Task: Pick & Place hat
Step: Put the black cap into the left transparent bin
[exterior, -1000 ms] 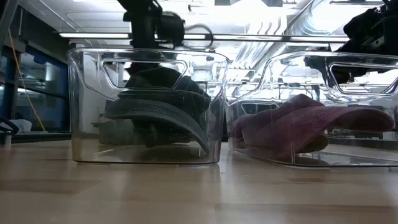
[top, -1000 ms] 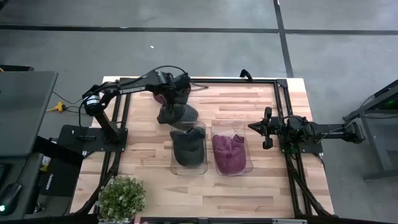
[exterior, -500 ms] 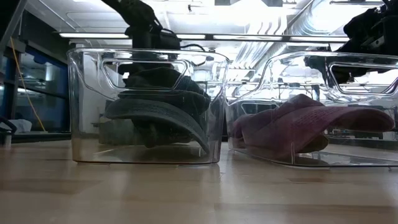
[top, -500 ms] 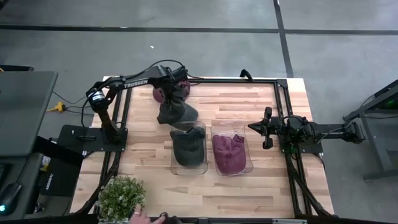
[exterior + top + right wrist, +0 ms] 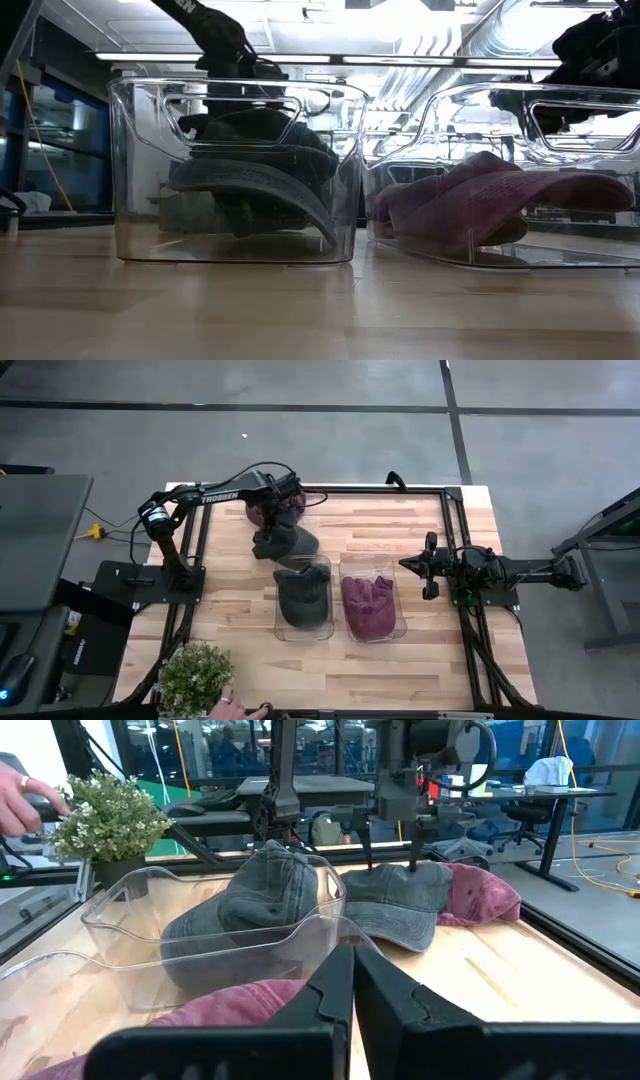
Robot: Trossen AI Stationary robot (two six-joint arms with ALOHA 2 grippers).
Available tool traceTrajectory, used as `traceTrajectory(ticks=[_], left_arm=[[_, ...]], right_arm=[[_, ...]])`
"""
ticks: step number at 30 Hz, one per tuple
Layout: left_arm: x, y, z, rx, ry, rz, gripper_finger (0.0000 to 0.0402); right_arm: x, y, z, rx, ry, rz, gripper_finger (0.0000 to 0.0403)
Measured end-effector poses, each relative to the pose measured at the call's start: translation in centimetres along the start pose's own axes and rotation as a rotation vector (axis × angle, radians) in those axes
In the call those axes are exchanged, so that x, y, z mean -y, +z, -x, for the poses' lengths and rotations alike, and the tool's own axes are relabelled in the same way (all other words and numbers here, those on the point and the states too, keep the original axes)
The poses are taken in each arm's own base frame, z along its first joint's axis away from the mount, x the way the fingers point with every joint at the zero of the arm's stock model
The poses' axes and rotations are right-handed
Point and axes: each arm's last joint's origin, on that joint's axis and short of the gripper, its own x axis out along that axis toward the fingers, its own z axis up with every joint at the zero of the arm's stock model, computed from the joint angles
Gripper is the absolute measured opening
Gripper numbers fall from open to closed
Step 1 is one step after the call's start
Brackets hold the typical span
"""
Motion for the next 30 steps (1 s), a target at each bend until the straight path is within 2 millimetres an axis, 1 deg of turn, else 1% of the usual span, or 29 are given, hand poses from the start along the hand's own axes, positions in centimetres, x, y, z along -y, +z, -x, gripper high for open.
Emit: traceTrajectory(ticks=[6, 11, 14, 18, 30], left_arm=[[-0.3, 0.2, -1.0, 0.034, 0.058, -0.046, 0.0289], [-0.3, 0.1, -1.5, 0.049, 0.075, -0.058, 0.0288], [-0.2, 0.1, -1.7, 0.049, 0.075, -0.058, 0.0278], [-0.1, 0.3, -1.7, 0.041, 0.080, -0.065, 0.0243], [0.5, 0.8, -1.7, 0.030, 0.089, -0.079, 0.0114]], right_arm=[[0.0, 0.0, 0.0, 0.000, 0.000, 0.000, 0.0003], [0.0, 0.0, 0.0, 0.000, -0.001, 0.000, 0.0008], [0.0, 0.0, 0.0, 0.000, 0.000, 0.000, 0.0009], [0.0, 0.0, 0.0, 0.000, 0.000, 0.000, 0.0005], [0.0, 0.0, 0.0, 0.000, 0.000, 0.000, 0.0009]])
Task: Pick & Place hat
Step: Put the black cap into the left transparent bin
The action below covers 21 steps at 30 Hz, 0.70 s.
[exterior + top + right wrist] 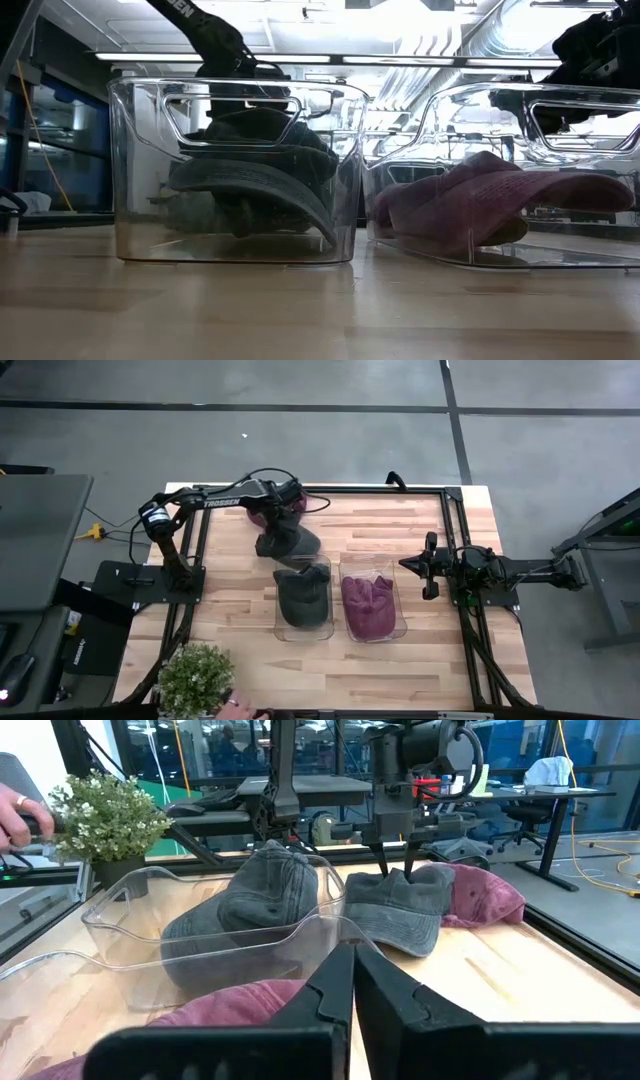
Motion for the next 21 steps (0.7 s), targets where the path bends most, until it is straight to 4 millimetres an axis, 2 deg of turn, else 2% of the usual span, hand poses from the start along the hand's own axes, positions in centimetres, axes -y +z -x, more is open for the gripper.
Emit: traceTrajectory(ticks=[12, 21], left_arm=[[0.65, 0.75, 0.01, -0.027, 0.028, 0.030, 0.0008], [0.62, 0.64, 0.02, -0.050, 0.044, 0.075, 0.0002]], right_arm=[[0.00, 0.00, 0.00, 0.000, 0.000, 0.000, 0.0006], [0.00, 0.00, 0.00, 0.000, 0.000, 0.000, 0.0005]])
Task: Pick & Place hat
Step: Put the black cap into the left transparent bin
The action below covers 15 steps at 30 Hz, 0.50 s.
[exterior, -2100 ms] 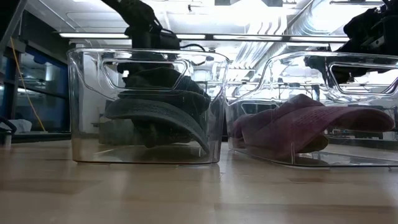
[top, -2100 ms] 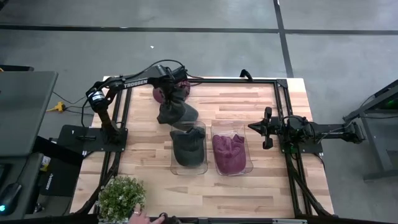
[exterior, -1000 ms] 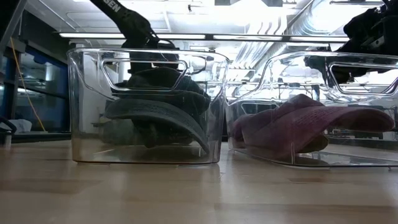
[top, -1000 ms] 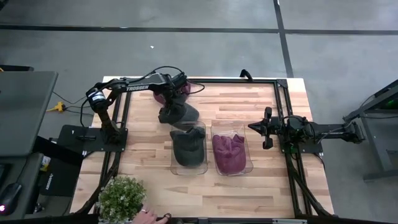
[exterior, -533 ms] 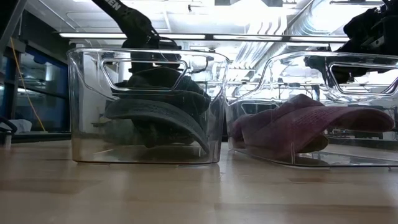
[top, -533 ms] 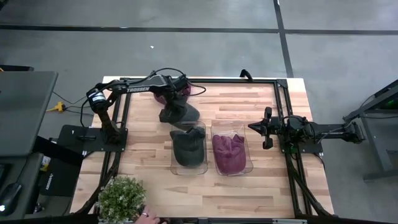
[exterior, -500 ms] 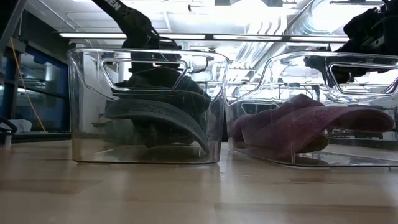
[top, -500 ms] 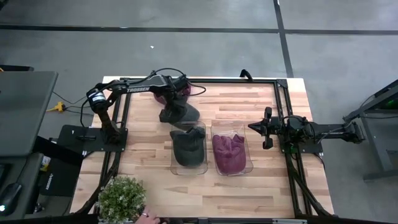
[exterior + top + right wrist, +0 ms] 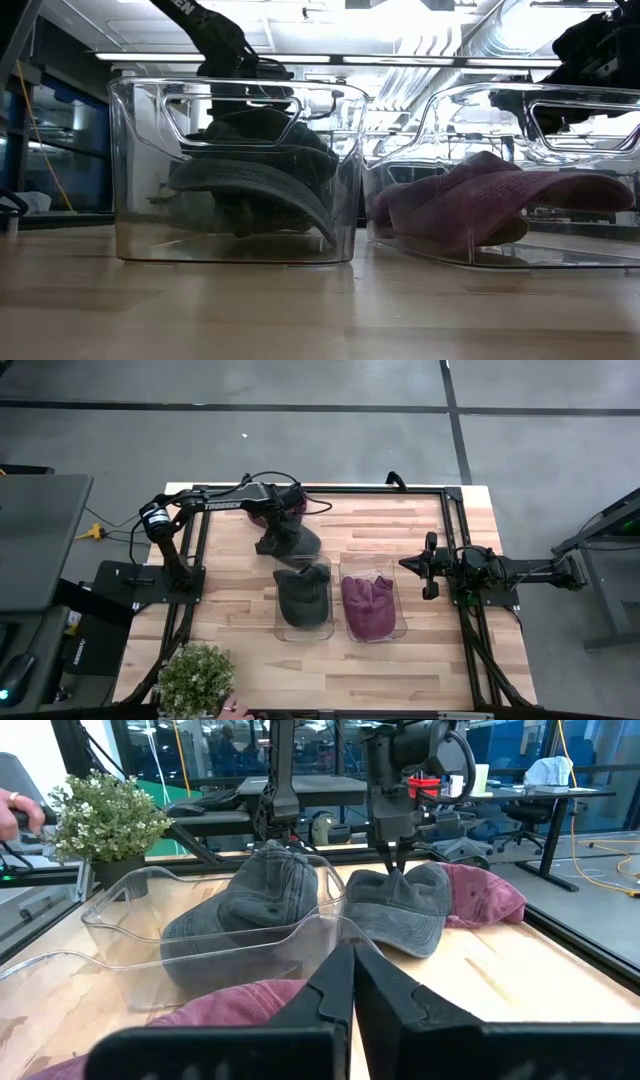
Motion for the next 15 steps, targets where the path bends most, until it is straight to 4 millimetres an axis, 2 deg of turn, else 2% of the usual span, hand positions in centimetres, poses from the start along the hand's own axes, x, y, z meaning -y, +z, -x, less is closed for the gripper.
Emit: traceTrajectory(ticks=[8, 15], left_arm=[[0.1, -0.2, 0.3, -0.030, -0.019, 0.001, 0.0001], [-0.9, 0.6, 2.7, -0.007, -0.005, 0.027, 0.0000]], right_arm=[[0.0, 0.0, 0.0, 0.000, 0.000, 0.000, 0.0006], [0.0, 0.0, 0.0, 0.000, 0.000, 0.000, 0.0008]])
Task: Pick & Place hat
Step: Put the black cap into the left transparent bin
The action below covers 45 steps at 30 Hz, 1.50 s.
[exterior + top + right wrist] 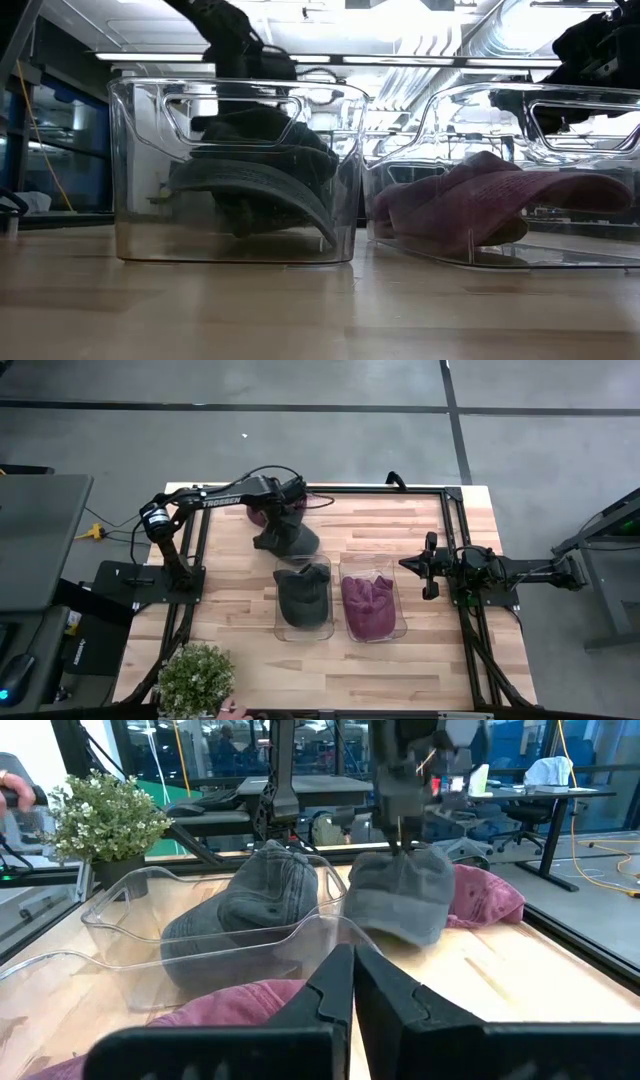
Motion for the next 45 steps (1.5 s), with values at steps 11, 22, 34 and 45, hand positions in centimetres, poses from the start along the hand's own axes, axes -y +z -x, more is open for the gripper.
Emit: traceTrajectory(ticks=[11, 22, 34, 45], left_arm=[[-1.6, 1.1, 5.9, 0.055, 0.032, 0.036, 0.0000], [-1.9, 2.0, 12.1, 0.135, 0.092, 0.035, 0.0000], [2.1, 3.5, 15.6, 0.131, 0.030, -0.099, 0.0000], [7.8, 5.7, 16.4, 0.135, -0.040, -0.377, 0.0000]], right_arm=[[0.0, 0.0, 0.0, 0.000, 0.000, 0.000, 0.0007], [0.0, 0.0, 0.0, 0.000, 0.000, 0.000, 0.0003], [0.0, 0.0, 0.0, 0.000, 0.000, 0.000, 0.0008], [0.0, 0.0, 0.0, 0.000, 0.000, 0.000, 0.0006]])
